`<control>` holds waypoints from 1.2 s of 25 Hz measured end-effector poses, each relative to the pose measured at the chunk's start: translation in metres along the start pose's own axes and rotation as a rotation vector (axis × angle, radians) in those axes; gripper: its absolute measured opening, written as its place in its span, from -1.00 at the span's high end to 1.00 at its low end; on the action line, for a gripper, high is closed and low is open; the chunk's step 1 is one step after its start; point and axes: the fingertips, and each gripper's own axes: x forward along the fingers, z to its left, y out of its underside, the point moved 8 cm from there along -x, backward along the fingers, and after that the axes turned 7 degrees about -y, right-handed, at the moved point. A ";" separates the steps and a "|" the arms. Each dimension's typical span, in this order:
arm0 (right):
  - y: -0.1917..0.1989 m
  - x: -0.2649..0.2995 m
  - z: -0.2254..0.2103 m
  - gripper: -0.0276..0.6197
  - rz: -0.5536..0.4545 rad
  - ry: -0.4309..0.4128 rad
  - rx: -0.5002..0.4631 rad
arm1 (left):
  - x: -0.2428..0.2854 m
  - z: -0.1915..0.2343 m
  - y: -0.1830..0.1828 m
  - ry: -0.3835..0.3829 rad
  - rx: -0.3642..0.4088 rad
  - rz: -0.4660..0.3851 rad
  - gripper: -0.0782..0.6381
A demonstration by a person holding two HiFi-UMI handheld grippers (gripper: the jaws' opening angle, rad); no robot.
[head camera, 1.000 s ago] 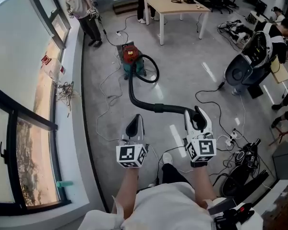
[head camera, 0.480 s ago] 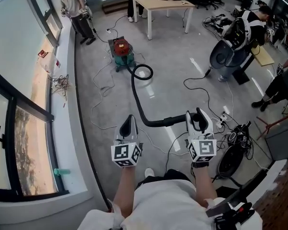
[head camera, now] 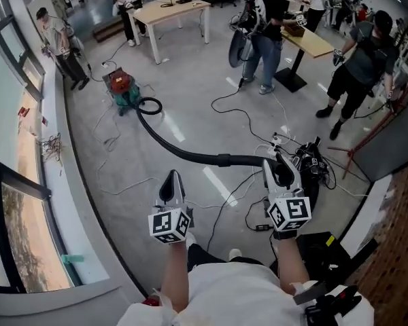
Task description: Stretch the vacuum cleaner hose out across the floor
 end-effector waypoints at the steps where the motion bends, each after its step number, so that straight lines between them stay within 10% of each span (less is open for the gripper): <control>1: -0.002 -0.023 -0.016 0.44 0.000 0.033 0.008 | -0.005 -0.021 0.007 0.032 -0.002 0.011 0.78; 7: -0.013 -0.148 -0.070 0.43 0.025 0.220 -0.001 | -0.034 -0.139 0.025 0.252 0.031 0.073 0.78; 15: 0.011 -0.264 -0.043 0.45 -0.012 0.421 0.175 | -0.080 -0.182 0.033 0.507 0.067 0.120 0.78; 30: 0.037 -0.474 -0.031 0.46 -0.029 0.841 0.334 | -0.153 -0.241 0.054 0.719 0.078 0.178 0.78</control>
